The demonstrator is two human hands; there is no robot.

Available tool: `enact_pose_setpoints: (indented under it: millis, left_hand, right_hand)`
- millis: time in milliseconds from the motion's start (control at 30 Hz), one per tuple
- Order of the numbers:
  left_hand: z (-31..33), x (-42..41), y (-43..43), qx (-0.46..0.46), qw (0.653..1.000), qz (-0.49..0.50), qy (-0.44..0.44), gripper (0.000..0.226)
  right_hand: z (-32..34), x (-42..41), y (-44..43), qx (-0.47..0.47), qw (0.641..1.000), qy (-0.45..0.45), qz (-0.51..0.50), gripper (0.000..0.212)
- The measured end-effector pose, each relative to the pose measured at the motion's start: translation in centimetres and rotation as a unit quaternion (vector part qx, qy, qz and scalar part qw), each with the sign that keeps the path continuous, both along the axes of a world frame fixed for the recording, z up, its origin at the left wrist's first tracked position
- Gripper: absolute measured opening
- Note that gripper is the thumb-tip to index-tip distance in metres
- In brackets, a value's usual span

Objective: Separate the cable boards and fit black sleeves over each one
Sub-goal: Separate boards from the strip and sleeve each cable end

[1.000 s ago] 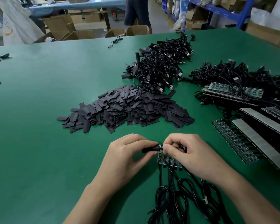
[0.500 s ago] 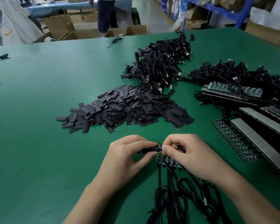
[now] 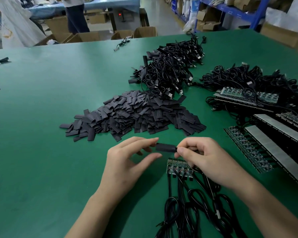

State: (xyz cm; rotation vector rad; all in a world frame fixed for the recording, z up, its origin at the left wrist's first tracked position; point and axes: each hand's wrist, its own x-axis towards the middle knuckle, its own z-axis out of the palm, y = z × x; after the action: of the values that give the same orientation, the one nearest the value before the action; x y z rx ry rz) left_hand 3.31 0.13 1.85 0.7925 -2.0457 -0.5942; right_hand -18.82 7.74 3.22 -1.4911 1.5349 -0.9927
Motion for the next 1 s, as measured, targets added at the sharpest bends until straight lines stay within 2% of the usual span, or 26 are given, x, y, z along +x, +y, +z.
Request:
enact_pose_setpoints:
  millis: [167,433,567,633,733,833,933,1000]
  left_hand:
    - [-0.1,-0.2,0.0,0.028,0.998,0.03,0.039,0.019]
    - [-0.4,-1.1,0.6,0.151,0.983,0.013,0.104,0.024]
    - [-0.2,-1.6,0.9,0.285,0.936,0.004,0.207,0.02]
    - [0.0,-1.7,0.9,0.329,0.909,-0.005,0.257,0.014]
    - [0.2,-1.5,0.6,0.371,0.877,-0.008,0.305,0.013]
    - [0.2,-1.2,0.4,0.386,0.857,-0.004,0.34,0.013]
    - [0.0,-1.2,0.3,0.379,0.87,-0.012,0.315,0.018]
    - [-0.3,-1.2,0.3,0.33,0.918,-0.001,0.219,0.028]
  right_hand:
    - [-0.3,0.1,-0.1,0.012,1.0,-0.027,0.005,0.023]
    - [-0.3,0.9,-0.2,0.002,0.998,-0.056,0.0,0.024]
    - [0.0,1.4,-0.1,-0.015,0.999,-0.032,0.001,0.028]
    - [0.0,1.8,0.0,-0.011,1.0,-0.005,0.009,0.023]
    - [0.0,1.6,0.3,-0.028,0.998,0.057,-0.005,0.005]
    - [0.2,1.1,0.3,-0.056,0.99,0.131,-0.021,0.01]
    - [0.4,1.2,0.3,-0.043,0.991,0.127,-0.019,0.013]
    - [0.9,0.8,0.2,-0.058,0.992,0.103,-0.042,0.015]
